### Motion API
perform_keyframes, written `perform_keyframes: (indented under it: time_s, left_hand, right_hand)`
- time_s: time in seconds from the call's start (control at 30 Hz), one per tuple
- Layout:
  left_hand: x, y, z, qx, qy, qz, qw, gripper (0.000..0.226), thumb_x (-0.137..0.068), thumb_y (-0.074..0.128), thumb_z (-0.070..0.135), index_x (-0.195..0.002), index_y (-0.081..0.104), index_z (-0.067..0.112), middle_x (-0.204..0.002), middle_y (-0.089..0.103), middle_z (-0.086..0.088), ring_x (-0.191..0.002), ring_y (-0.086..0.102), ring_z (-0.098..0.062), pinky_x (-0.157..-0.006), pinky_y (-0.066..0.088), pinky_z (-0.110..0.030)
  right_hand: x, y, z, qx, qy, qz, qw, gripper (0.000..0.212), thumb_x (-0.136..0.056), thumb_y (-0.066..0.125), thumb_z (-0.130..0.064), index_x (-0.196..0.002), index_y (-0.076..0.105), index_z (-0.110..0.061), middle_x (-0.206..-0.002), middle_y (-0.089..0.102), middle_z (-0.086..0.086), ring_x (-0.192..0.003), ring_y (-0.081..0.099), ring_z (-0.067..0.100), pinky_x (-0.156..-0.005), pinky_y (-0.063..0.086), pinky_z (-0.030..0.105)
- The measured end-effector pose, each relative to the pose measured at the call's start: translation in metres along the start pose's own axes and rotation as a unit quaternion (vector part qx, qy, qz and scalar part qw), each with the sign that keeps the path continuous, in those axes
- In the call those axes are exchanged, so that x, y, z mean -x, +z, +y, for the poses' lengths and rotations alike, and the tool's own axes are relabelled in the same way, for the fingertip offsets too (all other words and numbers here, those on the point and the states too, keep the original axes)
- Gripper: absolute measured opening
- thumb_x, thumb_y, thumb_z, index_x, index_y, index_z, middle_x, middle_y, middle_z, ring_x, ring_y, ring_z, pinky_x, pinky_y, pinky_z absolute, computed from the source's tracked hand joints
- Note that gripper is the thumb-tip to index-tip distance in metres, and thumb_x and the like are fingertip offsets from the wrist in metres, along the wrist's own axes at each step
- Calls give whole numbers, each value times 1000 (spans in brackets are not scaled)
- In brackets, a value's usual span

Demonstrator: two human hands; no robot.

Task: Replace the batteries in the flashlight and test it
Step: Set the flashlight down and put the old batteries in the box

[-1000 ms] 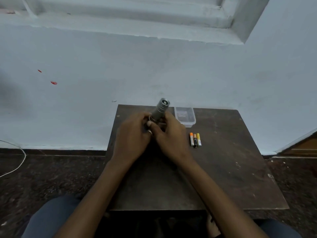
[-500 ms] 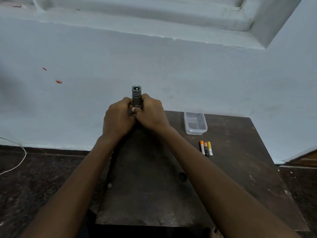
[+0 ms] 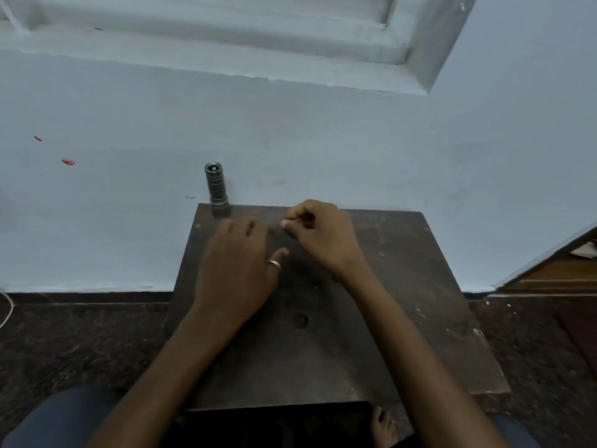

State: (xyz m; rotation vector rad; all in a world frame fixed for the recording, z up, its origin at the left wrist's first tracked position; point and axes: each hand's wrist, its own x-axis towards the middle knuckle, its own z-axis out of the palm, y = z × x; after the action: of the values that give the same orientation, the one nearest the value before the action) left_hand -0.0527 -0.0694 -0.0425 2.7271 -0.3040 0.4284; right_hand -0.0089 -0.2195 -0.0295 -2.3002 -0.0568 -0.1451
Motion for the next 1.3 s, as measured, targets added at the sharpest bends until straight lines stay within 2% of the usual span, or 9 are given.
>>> perform_keyframes:
  time_s: [0.1, 0.23, 0.43, 0.67, 0.8, 0.9, 1.03, 1.17, 1.3]
  left_hand:
    - [0, 17, 33, 96, 14, -53, 994, 38, -86, 64, 43, -118, 61, 23, -114, 61, 1, -104, 55, -18, -81, 52, -36]
    - [0, 47, 60, 120, -16, -100, 988, 35, -84, 65, 41, -113, 62, 22, -108, 62, 0, -99, 59, -19, -81, 52, -38]
    - [-1, 64, 70, 136, -54, -116, 982, 26, -83, 67, 36, -104, 64, 21, -103, 62, 0, -95, 62, -23, -79, 52, -41]
    - [-5, 59, 68, 100, -86, -94, 987, 18, -83, 57, 24, -96, 67, 17, -97, 63, -5, -92, 62, -29, -76, 51, -39]
    - [1, 51, 71, 40, -79, -102, 991, 16, -85, 53, 27, -89, 60, 13, -96, 58, -7, -90, 59, -31, -68, 44, -36]
    - [8, 41, 70, 20, -72, -104, 992, 17, -87, 53, 28, -93, 61, 15, -99, 58, -5, -91, 60, -29, -69, 48, -36]
    - [13, 21, 66, 18, -72, -80, 994, 18, -86, 55, 32, -98, 64, 21, -98, 58, -1, -90, 61, -26, -69, 49, -36]
    - [0, 0, 62, 20, -65, -24, 997, 19, -85, 57, 32, -100, 67, 25, -97, 62, 1, -88, 61, -24, -69, 48, -34]
    - [-42, 2, 53, 2, -7, 9, 1000, 24, -86, 55, 22, -103, 71, 19, -96, 66, -7, -89, 58, -28, -68, 47, -36]
  right_hand:
    - [20, -40, 27, 39, 37, 26, 998, 8, -87, 74, -25, -84, 76, -18, -78, 72, -8, -76, 67, 6, -72, 47, 19]
    - [38, -67, 57, 123, 97, 19, 987, 22, -89, 70, -35, -74, 69, -19, -75, 70, -7, -77, 67, 13, -67, 42, 23]
    - [44, -50, 65, 172, 116, -35, 978, 24, -84, 73, -38, -88, 74, -14, -88, 74, 2, -88, 67, 21, -73, 50, 30]
    - [40, -44, 63, 208, 132, -22, 969, 17, -81, 63, -24, -91, 75, -15, -93, 73, 4, -93, 67, 29, -75, 54, 33]
    - [37, -41, 60, 231, 132, -26, 964, 22, -84, 64, -37, -90, 72, -17, -95, 69, 3, -90, 65, 29, -66, 43, 30]
    - [34, -40, 59, 235, 127, -31, 963, 20, -88, 66, -33, -99, 72, -18, -105, 68, 4, -99, 64, 30, -72, 45, 31]
    - [31, -44, 58, 212, 116, -61, 968, 8, -88, 68, -21, -93, 73, -19, -102, 72, 2, -92, 64, 21, -73, 48, 28]
    - [34, -46, 57, 239, 80, -57, 966, 15, -89, 65, -20, -101, 75, -20, -104, 72, 5, -98, 66, 29, -73, 47, 30]
    - [39, -53, 56, 282, 44, -62, 956, 17, -90, 61, -20, -104, 71, -18, -106, 69, 6, -100, 64, 32, -71, 46, 33]
